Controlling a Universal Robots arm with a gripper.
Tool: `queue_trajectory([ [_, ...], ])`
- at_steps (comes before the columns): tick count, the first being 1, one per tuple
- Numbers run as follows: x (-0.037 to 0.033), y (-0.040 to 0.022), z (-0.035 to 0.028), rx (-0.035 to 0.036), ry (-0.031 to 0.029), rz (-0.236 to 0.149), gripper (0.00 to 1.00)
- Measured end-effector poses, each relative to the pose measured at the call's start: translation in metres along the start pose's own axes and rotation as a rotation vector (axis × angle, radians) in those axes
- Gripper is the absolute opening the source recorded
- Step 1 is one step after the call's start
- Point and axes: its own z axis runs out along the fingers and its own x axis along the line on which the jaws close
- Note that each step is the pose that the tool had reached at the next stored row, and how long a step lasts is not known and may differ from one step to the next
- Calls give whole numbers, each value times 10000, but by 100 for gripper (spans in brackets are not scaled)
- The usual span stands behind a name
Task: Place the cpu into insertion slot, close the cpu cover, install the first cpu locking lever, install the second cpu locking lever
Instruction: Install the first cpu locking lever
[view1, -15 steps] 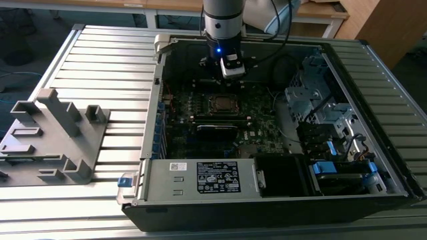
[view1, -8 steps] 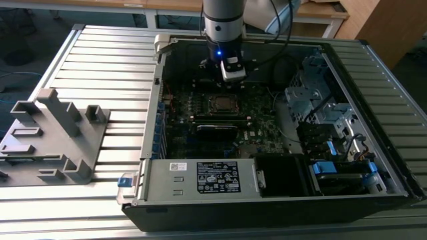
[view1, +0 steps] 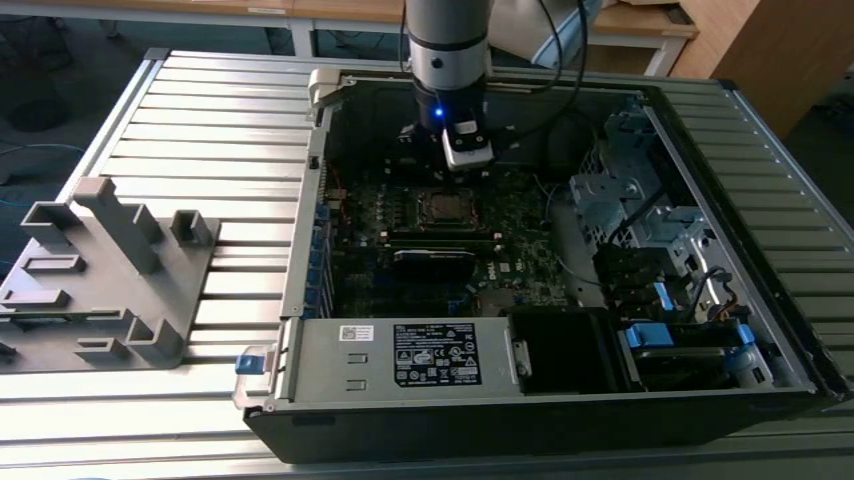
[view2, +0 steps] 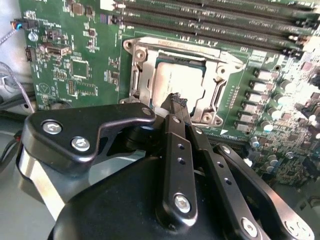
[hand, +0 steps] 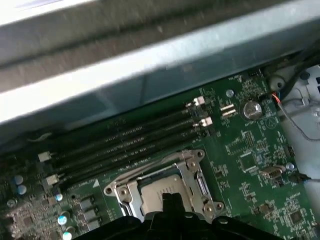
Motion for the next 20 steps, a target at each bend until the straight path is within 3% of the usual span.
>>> queue_trajectory([
  [6,-2,-4,1,7,18,-1,11],
  [7,-2,-4,4,38,107,0,11],
  [8,-3,-3,6,90,234,2,11],
  [11,-6,-1,12,257,664,7,11],
  [12,-6,-2,12,287,738,8,11],
  [17,-6,-2,12,289,749,-18,11],
  [20,-7,-1,15,254,765,-376,11],
])
